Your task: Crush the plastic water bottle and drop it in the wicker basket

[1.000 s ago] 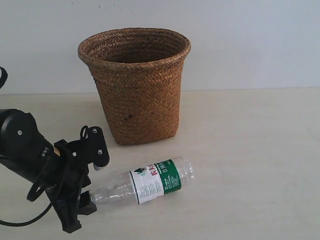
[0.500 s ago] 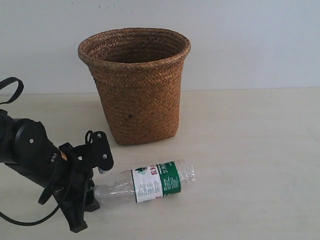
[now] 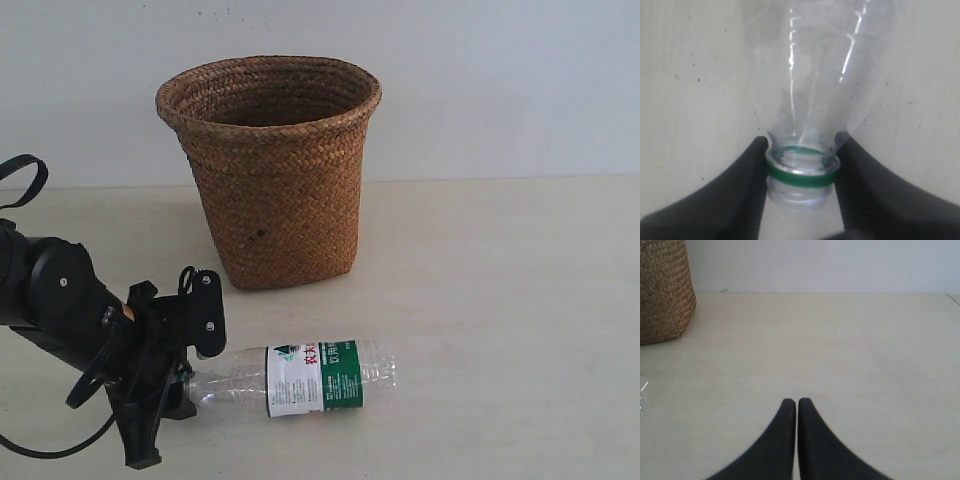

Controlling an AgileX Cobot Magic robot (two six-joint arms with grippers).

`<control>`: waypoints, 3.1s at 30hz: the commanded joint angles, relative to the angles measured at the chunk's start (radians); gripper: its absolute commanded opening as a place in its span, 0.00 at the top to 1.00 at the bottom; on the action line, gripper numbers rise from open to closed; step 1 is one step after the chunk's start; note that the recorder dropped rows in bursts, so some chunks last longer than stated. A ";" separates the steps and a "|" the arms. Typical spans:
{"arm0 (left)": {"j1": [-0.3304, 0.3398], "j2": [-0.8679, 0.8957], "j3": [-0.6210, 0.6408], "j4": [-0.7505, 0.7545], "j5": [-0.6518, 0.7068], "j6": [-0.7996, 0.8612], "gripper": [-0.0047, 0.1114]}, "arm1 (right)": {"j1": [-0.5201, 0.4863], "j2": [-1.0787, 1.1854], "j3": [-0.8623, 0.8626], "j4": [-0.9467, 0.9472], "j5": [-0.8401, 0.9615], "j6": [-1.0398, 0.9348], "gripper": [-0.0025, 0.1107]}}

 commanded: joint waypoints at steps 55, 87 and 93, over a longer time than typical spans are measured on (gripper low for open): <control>-0.007 -0.002 -0.005 -0.001 0.017 0.002 0.93 | 0.024 0.807 -0.649 -1.764 -1.052 2.298 0.98; -0.007 -0.002 -0.005 -0.004 0.021 0.002 0.93 | 0.649 1.598 -0.770 -1.789 -0.508 2.288 0.98; -0.007 -0.002 -0.005 -0.004 0.021 0.002 0.93 | 0.649 1.614 -0.770 -1.791 -0.489 2.286 0.98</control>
